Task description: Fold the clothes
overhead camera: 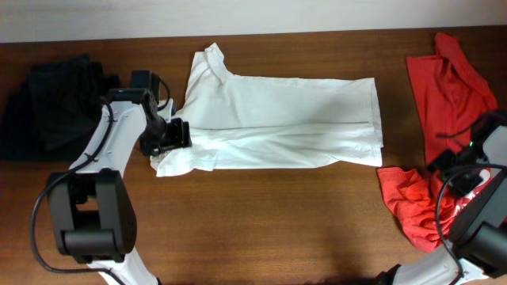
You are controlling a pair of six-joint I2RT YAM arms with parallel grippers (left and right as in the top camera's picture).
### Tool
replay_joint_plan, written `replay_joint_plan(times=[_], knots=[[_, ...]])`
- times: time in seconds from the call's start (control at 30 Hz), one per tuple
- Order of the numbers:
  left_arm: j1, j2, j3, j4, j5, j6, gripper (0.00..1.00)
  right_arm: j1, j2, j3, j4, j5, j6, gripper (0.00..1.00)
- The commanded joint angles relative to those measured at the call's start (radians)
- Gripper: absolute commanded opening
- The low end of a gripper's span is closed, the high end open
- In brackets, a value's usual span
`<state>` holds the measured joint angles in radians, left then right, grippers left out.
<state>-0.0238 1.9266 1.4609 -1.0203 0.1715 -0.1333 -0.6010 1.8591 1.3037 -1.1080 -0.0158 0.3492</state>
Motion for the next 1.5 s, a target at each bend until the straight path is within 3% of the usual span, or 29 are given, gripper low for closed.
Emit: replay_joint_plan(times=[0.0,0.1,0.3,0.7,0.87,1.0,1.07,1.4,1.47], knots=[[-0.003,-0.1,0.067,-0.005,-0.013,0.022,0.73,0.063,-0.087,0.09,-0.022,-0.145,-0.141,0.65],[-0.029,-0.118,0.067,-0.011,-0.012,0.023,0.73,0.116,-0.105,0.092,-0.027,-0.168,-0.194,0.75],[-0.14,-0.096,0.0,-0.008,-0.111,0.026,0.73,0.213,-0.096,0.086,-0.03,-0.157,-0.212,0.77],[-0.261,-0.008,-0.147,0.109,-0.24,0.026,0.72,0.236,-0.096,0.086,-0.037,-0.153,-0.215,0.78],[-0.277,0.006,-0.148,0.138,-0.24,0.026,0.53,0.236,-0.096,0.086,-0.037,-0.153,-0.215,0.78],[-0.295,0.009,-0.148,0.137,-0.24,0.026,0.53,0.236,-0.096,0.086,-0.037,-0.153,-0.215,0.78],[-0.311,0.009,-0.148,0.138,-0.243,0.026,0.59,0.236,-0.096,0.086,-0.036,-0.153,-0.215,0.78],[-0.36,0.077,-0.15,0.146,-0.33,0.026,0.58,0.236,-0.096,0.086,-0.037,-0.153,-0.215,0.78],[-0.36,0.087,-0.15,0.149,-0.333,0.026,0.54,0.236,-0.096,0.086,-0.037,-0.153,-0.215,0.78]])
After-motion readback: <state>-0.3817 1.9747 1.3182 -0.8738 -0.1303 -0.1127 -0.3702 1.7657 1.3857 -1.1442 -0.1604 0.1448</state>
